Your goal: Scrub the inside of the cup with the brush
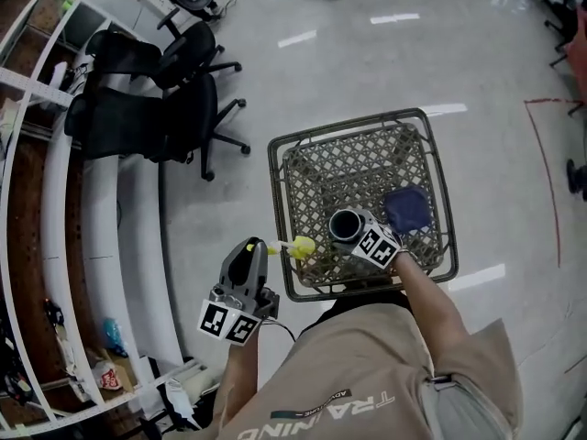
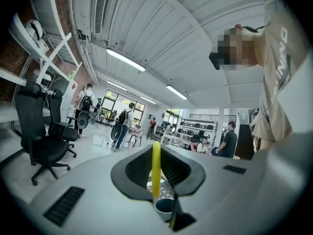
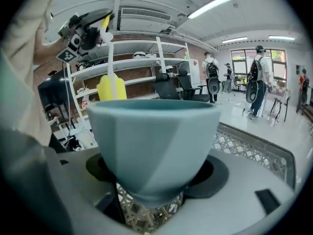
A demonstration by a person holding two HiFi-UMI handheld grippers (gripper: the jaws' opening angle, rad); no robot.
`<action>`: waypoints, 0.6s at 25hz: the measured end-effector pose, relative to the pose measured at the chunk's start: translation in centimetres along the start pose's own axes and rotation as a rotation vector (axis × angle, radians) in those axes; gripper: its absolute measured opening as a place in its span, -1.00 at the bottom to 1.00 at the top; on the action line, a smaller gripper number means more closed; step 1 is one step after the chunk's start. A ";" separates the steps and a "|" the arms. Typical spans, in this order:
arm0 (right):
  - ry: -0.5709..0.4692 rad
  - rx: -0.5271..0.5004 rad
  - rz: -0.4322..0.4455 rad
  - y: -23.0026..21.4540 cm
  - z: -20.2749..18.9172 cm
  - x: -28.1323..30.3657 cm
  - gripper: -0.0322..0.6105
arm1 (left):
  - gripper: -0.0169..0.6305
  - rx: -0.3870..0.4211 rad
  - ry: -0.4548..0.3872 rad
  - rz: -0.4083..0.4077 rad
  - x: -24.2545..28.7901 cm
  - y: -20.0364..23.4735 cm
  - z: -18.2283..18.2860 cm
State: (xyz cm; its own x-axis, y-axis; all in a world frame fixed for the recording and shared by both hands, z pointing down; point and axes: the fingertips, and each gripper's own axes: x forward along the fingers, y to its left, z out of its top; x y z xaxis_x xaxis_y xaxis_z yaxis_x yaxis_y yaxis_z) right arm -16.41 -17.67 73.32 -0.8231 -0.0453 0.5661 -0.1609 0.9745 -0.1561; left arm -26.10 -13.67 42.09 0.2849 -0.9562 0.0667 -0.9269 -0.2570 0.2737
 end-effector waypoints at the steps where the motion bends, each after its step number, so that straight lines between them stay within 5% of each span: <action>1: -0.005 -0.007 0.008 0.5 1.0 -0.8 0.30 | -0.79 0.003 -0.004 -0.013 0.0 0.0 0.9; 15: 0.067 -0.154 0.071 5.4 8.1 -5.2 0.31 | -0.79 0.087 -0.144 -0.363 1.6 -7.2 14.2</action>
State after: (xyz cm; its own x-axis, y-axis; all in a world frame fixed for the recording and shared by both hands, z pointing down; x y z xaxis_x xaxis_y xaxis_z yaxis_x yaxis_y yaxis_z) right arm -17.41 -13.98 62.95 -0.7906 0.0345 0.6114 -0.0140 0.9971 -0.0744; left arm -22.42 -15.35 26.65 0.5662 -0.8094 -0.1559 -0.7913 -0.5867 0.1721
